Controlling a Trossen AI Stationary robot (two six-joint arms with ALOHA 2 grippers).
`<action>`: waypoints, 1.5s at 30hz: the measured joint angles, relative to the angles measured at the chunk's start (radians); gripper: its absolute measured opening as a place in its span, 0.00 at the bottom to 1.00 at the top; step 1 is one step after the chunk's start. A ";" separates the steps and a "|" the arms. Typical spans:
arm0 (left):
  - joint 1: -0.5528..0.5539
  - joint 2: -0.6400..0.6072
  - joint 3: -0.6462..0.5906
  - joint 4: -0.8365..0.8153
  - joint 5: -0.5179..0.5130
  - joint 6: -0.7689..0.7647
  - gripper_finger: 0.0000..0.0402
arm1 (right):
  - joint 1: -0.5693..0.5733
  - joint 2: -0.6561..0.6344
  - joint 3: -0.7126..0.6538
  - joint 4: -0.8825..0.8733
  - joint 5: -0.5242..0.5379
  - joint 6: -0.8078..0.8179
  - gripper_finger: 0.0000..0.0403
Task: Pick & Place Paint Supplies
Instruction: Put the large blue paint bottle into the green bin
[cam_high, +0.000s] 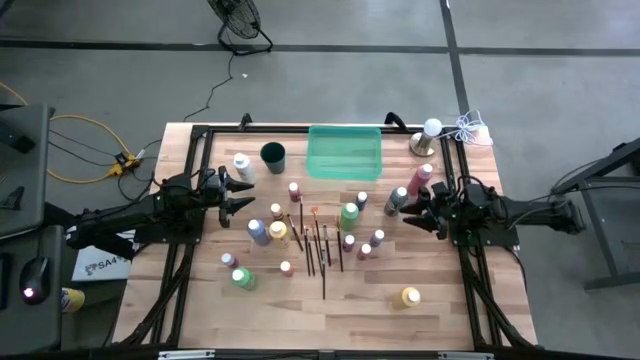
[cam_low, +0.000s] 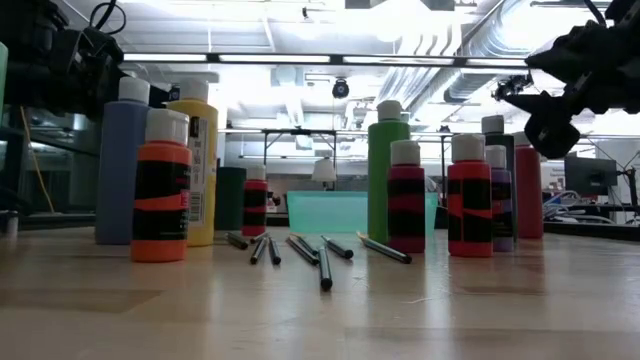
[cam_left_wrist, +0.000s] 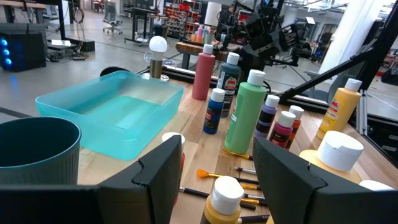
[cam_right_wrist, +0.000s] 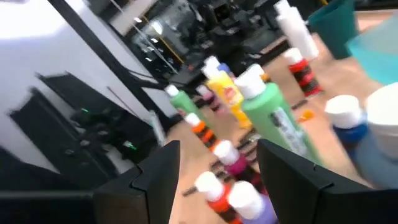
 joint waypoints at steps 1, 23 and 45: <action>0.000 0.000 0.000 0.000 0.000 0.000 0.48 | 0.007 0.000 0.012 -0.020 0.016 -0.019 0.51; 0.000 0.000 0.000 0.000 0.000 0.000 0.48 | 0.106 0.364 0.557 -0.627 0.507 -0.229 0.51; 0.000 0.000 0.000 0.000 0.000 0.000 0.48 | 0.106 0.643 0.561 -0.666 0.587 -0.307 0.51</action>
